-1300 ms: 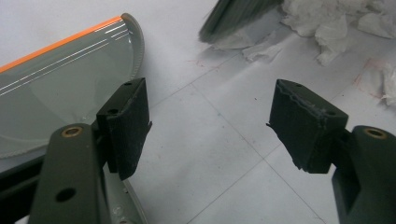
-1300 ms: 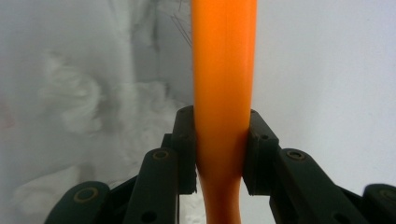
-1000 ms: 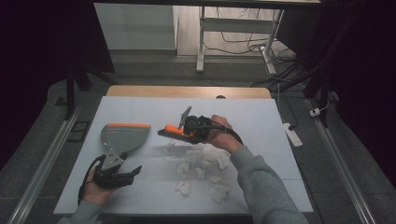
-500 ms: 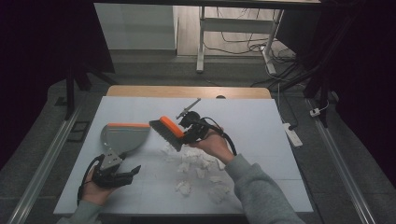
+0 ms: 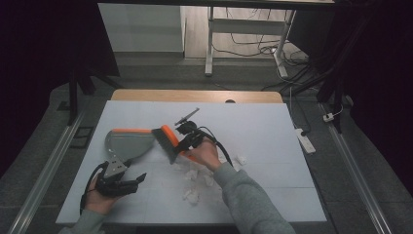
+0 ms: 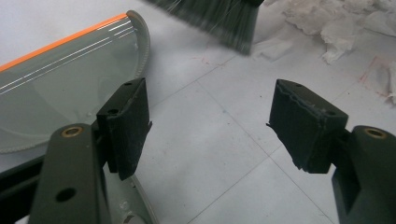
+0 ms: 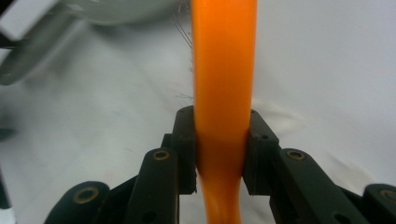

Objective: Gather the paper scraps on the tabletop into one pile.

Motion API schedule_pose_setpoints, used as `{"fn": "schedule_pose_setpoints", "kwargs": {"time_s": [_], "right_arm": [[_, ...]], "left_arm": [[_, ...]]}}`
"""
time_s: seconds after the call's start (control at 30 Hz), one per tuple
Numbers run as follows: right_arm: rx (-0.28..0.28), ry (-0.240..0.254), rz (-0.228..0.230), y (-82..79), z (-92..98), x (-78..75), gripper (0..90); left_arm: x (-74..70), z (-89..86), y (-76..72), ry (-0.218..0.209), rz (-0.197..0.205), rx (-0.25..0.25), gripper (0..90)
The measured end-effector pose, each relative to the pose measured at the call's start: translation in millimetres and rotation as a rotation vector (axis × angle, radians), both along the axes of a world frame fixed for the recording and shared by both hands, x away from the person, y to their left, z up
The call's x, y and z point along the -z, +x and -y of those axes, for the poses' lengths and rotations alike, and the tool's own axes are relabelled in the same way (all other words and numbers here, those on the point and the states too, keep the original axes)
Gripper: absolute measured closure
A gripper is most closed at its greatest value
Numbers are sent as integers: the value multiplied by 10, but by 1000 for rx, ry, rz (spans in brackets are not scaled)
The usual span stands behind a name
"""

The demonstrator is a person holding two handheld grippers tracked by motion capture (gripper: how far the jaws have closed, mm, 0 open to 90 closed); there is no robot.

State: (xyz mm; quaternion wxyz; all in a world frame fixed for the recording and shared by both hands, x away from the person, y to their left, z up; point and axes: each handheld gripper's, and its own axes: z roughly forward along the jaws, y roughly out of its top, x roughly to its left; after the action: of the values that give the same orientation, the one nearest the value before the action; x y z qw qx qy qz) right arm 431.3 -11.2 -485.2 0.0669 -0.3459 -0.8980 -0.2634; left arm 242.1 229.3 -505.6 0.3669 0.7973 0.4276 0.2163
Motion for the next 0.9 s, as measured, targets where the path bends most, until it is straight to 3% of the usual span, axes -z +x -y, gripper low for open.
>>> {"fn": "schedule_pose_setpoints", "kwargs": {"time_s": [0.1,0.23,0.37,0.5,0.6,0.73,0.9], "right_arm": [[66,-27,-3,66,291,-30,703],[101,-36,30,33,595,-166,703],[84,43,72,-71,749,-431,703],[21,75,85,-227,748,-610,703],[-19,84,83,-328,722,-632,702],[-64,73,37,-430,578,-506,702],[-118,12,-4,-460,343,-255,702]], "left_arm": [[-2,7,1,1,0,1,298],[-5,28,1,7,0,5,298],[-8,27,-1,7,1,0,298],[-9,23,-3,6,2,0,298],[-6,25,0,8,0,-2,298],[-5,33,-1,10,0,2,298],[-5,24,-3,9,2,-2,298]]}}
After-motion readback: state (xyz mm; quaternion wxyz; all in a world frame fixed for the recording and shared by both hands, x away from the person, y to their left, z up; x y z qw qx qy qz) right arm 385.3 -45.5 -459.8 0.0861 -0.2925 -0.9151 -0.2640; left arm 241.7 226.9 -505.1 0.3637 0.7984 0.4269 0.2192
